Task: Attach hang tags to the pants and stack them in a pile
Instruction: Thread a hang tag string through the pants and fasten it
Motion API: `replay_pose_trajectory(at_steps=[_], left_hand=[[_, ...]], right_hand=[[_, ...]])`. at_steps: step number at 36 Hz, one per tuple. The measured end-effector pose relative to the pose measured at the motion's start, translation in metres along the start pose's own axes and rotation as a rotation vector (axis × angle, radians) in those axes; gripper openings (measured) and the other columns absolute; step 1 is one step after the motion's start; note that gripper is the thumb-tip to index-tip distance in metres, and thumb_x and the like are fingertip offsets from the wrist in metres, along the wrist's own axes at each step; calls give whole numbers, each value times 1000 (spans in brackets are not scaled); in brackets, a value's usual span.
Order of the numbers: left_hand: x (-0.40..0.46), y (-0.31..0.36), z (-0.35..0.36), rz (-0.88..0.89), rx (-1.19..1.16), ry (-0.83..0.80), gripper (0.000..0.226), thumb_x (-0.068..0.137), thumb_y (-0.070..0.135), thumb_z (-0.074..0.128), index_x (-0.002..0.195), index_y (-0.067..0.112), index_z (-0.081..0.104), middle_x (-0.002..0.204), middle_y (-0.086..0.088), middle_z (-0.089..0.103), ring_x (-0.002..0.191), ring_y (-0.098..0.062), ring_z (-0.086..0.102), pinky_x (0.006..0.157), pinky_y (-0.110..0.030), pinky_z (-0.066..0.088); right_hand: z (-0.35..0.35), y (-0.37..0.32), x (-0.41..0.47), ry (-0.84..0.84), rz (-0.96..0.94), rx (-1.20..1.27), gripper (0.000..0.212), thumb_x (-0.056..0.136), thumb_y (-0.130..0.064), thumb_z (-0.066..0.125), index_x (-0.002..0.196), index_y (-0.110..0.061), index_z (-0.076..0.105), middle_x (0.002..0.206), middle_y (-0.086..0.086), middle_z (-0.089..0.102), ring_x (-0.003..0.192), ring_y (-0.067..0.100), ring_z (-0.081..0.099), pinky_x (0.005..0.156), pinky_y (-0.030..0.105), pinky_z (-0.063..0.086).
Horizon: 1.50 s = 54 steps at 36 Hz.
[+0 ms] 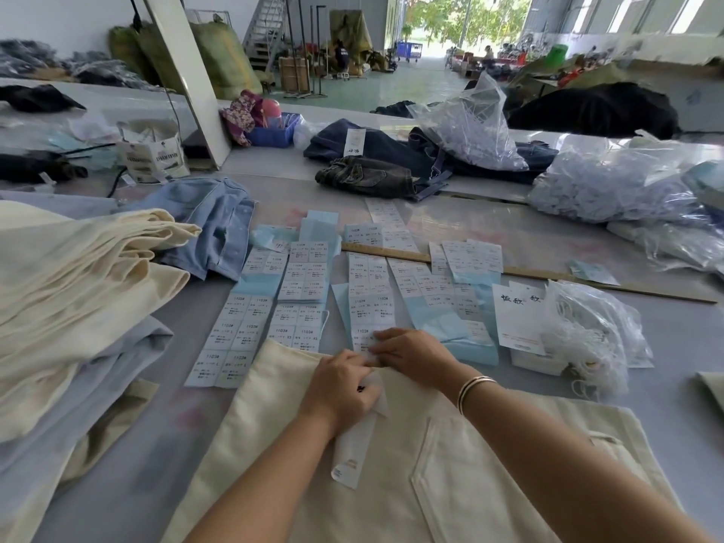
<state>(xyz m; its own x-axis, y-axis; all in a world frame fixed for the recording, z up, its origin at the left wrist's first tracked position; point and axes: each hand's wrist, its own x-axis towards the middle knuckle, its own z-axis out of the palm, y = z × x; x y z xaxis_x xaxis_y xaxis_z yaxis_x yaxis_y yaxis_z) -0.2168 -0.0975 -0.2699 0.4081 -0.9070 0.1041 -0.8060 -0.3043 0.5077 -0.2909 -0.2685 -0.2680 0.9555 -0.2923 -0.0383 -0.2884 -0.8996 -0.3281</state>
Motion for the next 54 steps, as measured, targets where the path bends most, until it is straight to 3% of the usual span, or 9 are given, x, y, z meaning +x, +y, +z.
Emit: replay_pose_trajectory(at_steps=[6, 11, 16, 19, 28, 36, 40, 44, 54], left_hand=[[-3, -3, 4, -69, -116, 56, 47, 72, 33, 42, 95, 7, 73, 118, 2, 62, 104, -25, 56, 92, -28, 38], [-1, -2, 3, -160, -172, 102, 56, 71, 36, 46, 114, 7, 69, 135, 0, 57, 120, -22, 52, 106, -29, 32], [10, -6, 8, -212, -96, -19, 66, 69, 47, 37, 125, 26, 64, 143, 13, 49, 134, -6, 33, 109, -24, 20], [16, -7, 6, -288, -146, -70, 65, 65, 49, 37, 120, 32, 66, 143, 13, 47, 135, -7, 29, 111, -28, 24], [23, -1, -6, -346, -148, -273, 60, 71, 48, 43, 127, 34, 60, 150, 18, 34, 141, -12, 18, 114, -31, 17], [24, 6, -10, -417, -169, -270, 55, 85, 43, 42, 139, 30, 47, 155, 11, 29, 142, -21, 21, 114, -40, 22], [16, 6, -23, -449, -691, -111, 59, 77, 36, 51, 126, 5, 60, 143, -6, 50, 125, -25, 52, 105, -41, 41], [-13, 22, -36, -468, -1219, 81, 25, 94, 23, 49, 102, 7, 68, 93, -17, 70, 73, -26, 69, 59, -31, 54], [-50, 100, -4, -498, -1554, -31, 30, 103, 18, 36, 105, 11, 65, 85, -9, 74, 67, -19, 69, 56, -32, 56]], right_hand=[[2, -4, -4, 34, -75, -105, 28, 95, -41, 52, 113, -30, 69, 129, -10, 59, 111, 14, 58, 89, 30, 43], [3, -6, -9, 155, -108, -204, 28, 97, -37, 48, 111, -26, 69, 119, -10, 66, 103, 13, 61, 80, 24, 31], [1, -2, -19, 204, -71, -199, 28, 97, -36, 47, 113, -28, 69, 118, -9, 67, 101, 21, 62, 90, 31, 44], [3, 1, -22, 252, -104, -205, 26, 96, -30, 51, 109, -21, 71, 113, -2, 70, 98, 22, 66, 113, 42, 26], [-5, 4, -24, 389, -116, -109, 12, 88, -21, 65, 94, -18, 75, 109, 0, 72, 103, 19, 67, 114, 58, 10], [-59, -6, -68, 947, 245, 1308, 18, 92, -5, 56, 81, -19, 61, 84, 0, 66, 84, 15, 61, 87, 35, 47], [-68, 1, -106, 827, 240, 1660, 16, 89, -9, 58, 77, -20, 57, 79, 3, 63, 78, 15, 61, 80, 30, 49], [-58, -6, -140, 670, 248, 1758, 11, 74, -7, 67, 75, -17, 62, 72, 3, 64, 67, 12, 62, 62, 21, 52], [-38, -66, -174, 394, 370, 806, 16, 86, -23, 68, 88, -39, 65, 74, -17, 69, 60, -1, 64, 51, 10, 43]])
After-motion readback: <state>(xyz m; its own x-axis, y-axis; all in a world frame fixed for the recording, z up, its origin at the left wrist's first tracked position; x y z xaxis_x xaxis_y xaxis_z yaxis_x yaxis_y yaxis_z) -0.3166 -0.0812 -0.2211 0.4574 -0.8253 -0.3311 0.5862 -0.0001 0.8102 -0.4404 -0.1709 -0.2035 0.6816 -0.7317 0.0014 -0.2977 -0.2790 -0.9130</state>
